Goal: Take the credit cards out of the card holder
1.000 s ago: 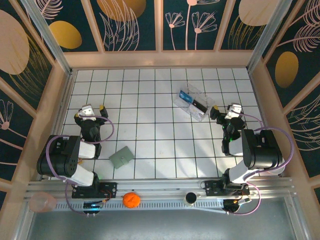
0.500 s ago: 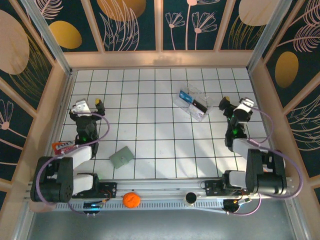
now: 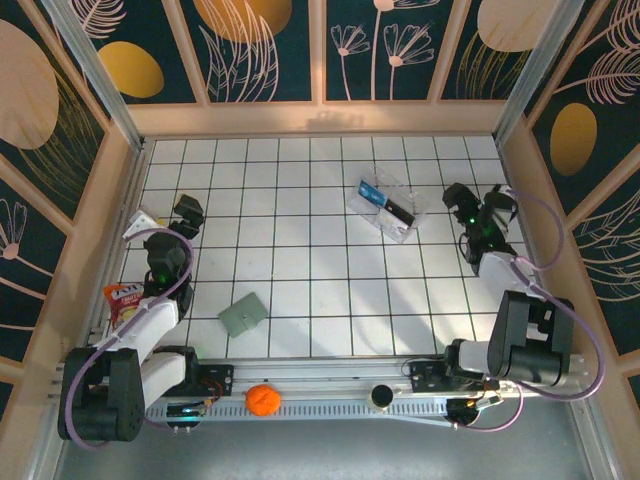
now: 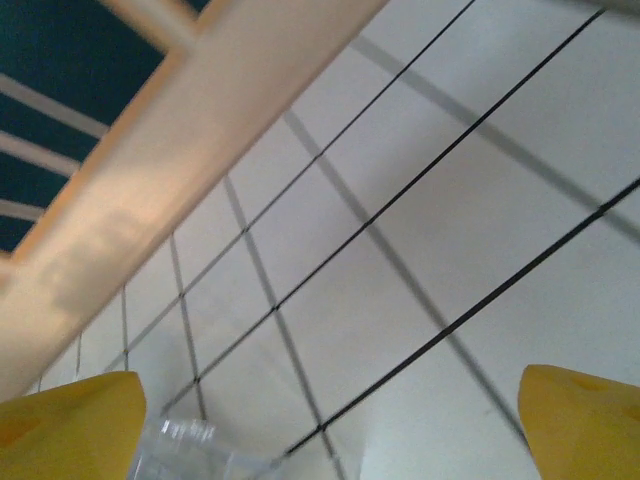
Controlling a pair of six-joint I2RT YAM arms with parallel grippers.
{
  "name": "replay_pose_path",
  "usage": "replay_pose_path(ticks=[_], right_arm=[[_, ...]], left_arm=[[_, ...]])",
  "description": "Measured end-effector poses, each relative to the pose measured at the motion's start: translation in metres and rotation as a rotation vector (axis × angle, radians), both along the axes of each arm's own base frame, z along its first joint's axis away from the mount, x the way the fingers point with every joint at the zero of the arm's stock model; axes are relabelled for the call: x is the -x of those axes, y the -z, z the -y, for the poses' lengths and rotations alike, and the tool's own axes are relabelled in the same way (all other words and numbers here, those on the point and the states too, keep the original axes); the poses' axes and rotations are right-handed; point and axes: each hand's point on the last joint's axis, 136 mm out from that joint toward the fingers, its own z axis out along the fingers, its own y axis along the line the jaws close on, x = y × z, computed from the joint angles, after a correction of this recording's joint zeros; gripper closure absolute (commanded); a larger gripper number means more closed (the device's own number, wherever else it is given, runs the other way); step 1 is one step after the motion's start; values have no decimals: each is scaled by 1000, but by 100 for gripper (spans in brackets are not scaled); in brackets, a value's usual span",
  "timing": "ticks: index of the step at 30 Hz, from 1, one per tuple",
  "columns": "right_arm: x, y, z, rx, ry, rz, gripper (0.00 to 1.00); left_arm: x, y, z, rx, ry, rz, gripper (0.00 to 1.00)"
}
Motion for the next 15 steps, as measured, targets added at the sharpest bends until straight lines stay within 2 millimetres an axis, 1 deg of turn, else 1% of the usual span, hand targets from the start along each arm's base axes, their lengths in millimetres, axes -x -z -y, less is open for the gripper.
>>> replay_pose_path(ticks=[4, 6, 7, 8, 10, 13, 15], right_arm=[[1, 8, -42, -15, -154, -37, 21], [3, 12, -54, -17, -197, -51, 29], [3, 14, -58, -18, -211, -57, 34], [3, 19, -60, -20, -220, -67, 37], [3, 27, -61, -27, -223, -90, 42], [3, 38, -63, -37, -225, -121, 45], [1, 40, -64, -43, -230, -127, 47]], left_arm=[[-4, 3, 27, 79, 150, 3, 1], [-6, 8, 39, 109, 217, -12, 12], [-7, 12, 45, 123, 249, -26, 19], [-7, 18, 51, 142, 284, -44, 22], [-7, 27, 61, 158, 338, -76, 26], [-5, 33, 73, 176, 404, -102, 25], [-4, 33, 78, 182, 432, -103, 25]])
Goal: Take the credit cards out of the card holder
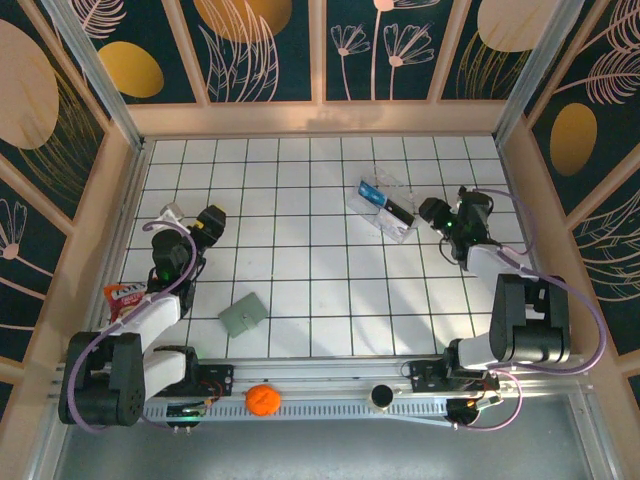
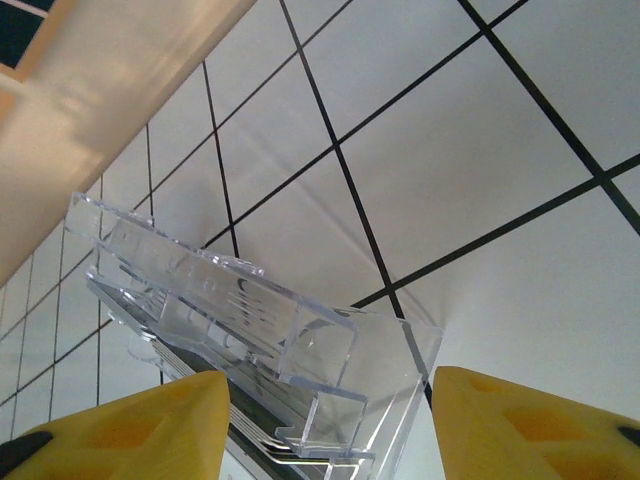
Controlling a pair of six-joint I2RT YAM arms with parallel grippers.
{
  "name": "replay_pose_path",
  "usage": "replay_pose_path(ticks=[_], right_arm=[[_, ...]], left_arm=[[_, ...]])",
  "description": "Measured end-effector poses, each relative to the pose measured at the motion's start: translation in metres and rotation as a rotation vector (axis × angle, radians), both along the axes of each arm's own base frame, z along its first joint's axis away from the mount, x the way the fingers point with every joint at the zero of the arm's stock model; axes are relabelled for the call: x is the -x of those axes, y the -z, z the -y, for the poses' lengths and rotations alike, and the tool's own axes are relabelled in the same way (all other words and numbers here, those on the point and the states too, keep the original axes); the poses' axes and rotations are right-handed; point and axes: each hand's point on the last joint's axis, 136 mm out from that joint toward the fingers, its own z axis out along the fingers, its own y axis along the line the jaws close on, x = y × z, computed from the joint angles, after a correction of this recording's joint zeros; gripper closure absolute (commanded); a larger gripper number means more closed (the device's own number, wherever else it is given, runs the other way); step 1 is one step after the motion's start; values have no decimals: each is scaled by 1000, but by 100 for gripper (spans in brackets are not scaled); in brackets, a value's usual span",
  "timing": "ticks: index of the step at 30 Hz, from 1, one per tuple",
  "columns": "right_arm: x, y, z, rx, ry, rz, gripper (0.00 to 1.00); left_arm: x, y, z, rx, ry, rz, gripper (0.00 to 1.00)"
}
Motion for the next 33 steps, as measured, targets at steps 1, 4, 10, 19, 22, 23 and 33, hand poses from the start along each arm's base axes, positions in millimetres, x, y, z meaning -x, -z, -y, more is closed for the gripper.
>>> replay_pose_path(ticks=[1, 4, 10, 19, 22, 23, 33], right_arm=[[-2, -1, -1, -4, -2, 0, 48], [-10, -5, -3, -13, -10, 7, 48], [-25, -4, -9, -25, -18, -19, 46], [-25, 21, -11, 8, 0, -152, 49], [-25, 27, -12, 9, -6, -171, 54], [-27, 26, -12, 11, -8, -167, 57], [-35, 23, -21, 65, -97, -152, 67]], left_arm=[[2, 0, 2, 2, 14, 1, 24], [7, -2, 6, 6, 35, 10, 23], [12, -2, 10, 3, 60, 7, 23], [15, 4, 12, -4, 75, -18, 23], [15, 3, 12, -4, 79, -15, 23], [15, 3, 12, -4, 80, -15, 23], [19, 2, 16, 1, 105, -24, 23]])
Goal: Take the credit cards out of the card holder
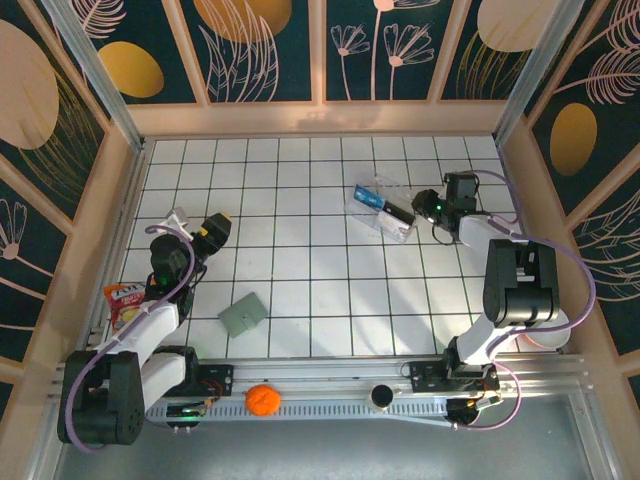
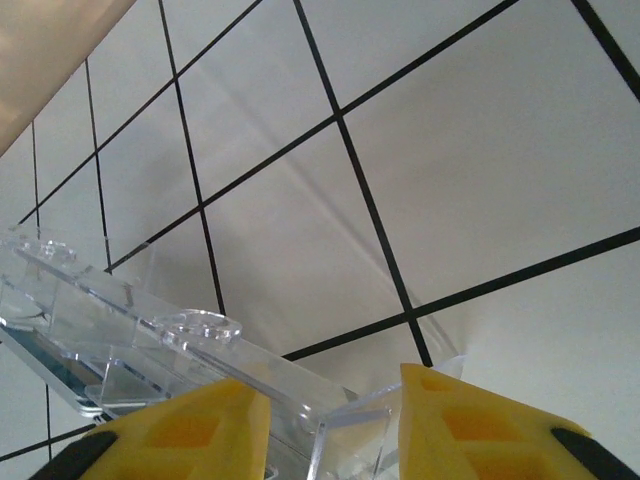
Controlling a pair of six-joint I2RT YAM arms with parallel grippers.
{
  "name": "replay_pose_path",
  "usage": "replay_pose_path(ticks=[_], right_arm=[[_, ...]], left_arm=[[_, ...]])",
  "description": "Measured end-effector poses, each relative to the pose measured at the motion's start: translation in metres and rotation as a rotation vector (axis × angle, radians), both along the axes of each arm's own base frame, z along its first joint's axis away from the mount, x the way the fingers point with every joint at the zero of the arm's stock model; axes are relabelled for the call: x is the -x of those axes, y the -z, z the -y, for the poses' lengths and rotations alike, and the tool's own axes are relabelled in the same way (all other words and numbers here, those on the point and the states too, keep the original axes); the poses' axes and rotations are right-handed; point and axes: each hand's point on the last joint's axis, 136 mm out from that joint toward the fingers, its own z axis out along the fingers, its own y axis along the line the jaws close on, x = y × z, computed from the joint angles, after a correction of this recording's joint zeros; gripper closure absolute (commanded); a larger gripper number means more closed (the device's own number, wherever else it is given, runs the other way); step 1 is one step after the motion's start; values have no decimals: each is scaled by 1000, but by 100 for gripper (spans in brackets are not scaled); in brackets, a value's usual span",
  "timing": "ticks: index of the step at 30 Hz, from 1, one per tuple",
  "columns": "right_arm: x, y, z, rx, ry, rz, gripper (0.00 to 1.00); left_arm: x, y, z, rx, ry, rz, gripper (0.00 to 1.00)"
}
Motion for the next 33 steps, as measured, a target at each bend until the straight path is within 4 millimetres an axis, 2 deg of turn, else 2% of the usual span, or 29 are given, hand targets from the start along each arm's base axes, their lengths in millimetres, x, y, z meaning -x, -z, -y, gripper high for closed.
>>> replay_pose_path(ticks=[5, 13, 20, 29, 32, 33], right_arm=[[4, -1, -24, 19, -88, -2, 70], [8, -2, -88, 36, -250, -20, 71], [1, -3, -136, 44, -373, -19, 71], [-8, -3, -168, 47, -483, -16, 70], [-11, -3, -174, 45, -507, -15, 64], [-11, -2, -175, 45, -510, -17, 58]], left_arm=[[2, 2, 3, 4, 17, -13, 23], [8, -3, 6, 9, 36, -8, 23], [12, -6, 7, 10, 45, -8, 23], [15, -8, 10, 15, 63, -9, 23], [16, -7, 10, 15, 66, -12, 22], [16, -8, 10, 15, 66, -12, 22]])
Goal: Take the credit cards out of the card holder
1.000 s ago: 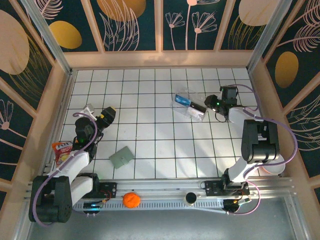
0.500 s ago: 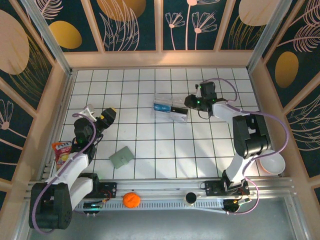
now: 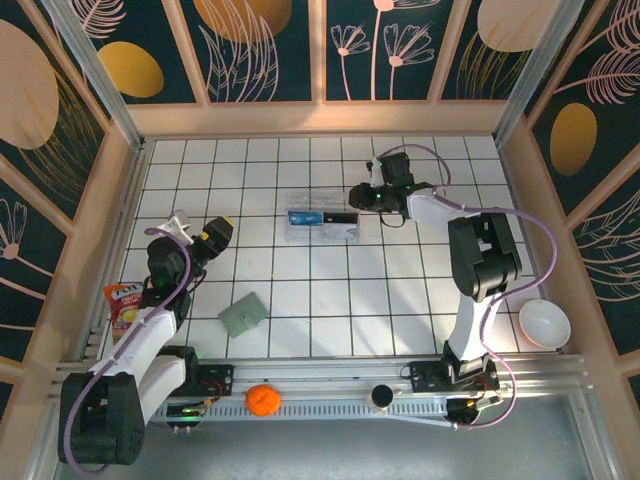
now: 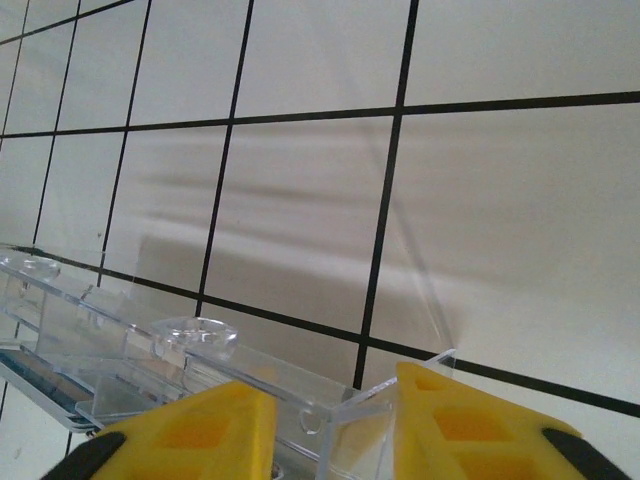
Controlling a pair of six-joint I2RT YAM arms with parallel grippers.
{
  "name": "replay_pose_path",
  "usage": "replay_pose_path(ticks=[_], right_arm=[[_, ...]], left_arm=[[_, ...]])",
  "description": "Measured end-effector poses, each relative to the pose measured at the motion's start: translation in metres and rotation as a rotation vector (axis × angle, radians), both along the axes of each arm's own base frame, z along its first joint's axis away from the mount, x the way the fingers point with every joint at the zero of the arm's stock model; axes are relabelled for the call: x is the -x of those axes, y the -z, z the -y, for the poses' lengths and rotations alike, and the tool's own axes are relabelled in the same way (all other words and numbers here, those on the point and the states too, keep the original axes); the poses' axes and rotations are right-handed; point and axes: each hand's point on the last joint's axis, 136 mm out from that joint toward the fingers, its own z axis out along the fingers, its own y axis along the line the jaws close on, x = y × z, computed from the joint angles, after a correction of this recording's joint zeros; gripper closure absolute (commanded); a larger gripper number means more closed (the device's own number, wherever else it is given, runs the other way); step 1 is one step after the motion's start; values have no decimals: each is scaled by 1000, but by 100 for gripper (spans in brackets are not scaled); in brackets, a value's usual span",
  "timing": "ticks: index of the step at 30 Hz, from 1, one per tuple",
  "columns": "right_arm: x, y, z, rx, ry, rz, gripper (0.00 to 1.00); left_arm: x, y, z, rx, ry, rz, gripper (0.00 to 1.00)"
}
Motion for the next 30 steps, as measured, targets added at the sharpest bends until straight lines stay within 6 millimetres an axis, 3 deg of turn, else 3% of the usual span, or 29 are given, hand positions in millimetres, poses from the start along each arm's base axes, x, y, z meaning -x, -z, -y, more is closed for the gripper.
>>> replay_pose_path(ticks=[5, 10, 15, 17, 19, 21, 24, 27, 30], right_arm=[[1, 1, -1, 0, -8, -3, 35], [4, -7, 2, 3, 5, 13, 28], [29, -47, 14, -20, 50, 103, 28], [44, -69, 10, -44, 44, 164, 28], [66, -88, -4, -67, 14, 235, 27], [97, -103, -32, -97, -56, 312, 23], [146, -104, -80, -144, -201, 352, 24], [179, -80, -122, -150, -336, 299, 30], [209, -34, -158, -120, -467, 193, 31]], left_arm=[[1, 1, 0, 0, 0, -5, 20], [3, 1, 0, 1, 4, -13, 18], [8, 1, 0, 1, 3, -22, 16], [9, 0, 0, 0, 3, -22, 9], [11, -1, 0, 4, -1, -23, 8], [12, -3, -1, 3, -3, -20, 8], [14, -7, -2, 6, -11, -5, 7], [17, -11, -4, 13, -24, 9, 8], [20, -10, -5, 16, -30, 5, 8]])
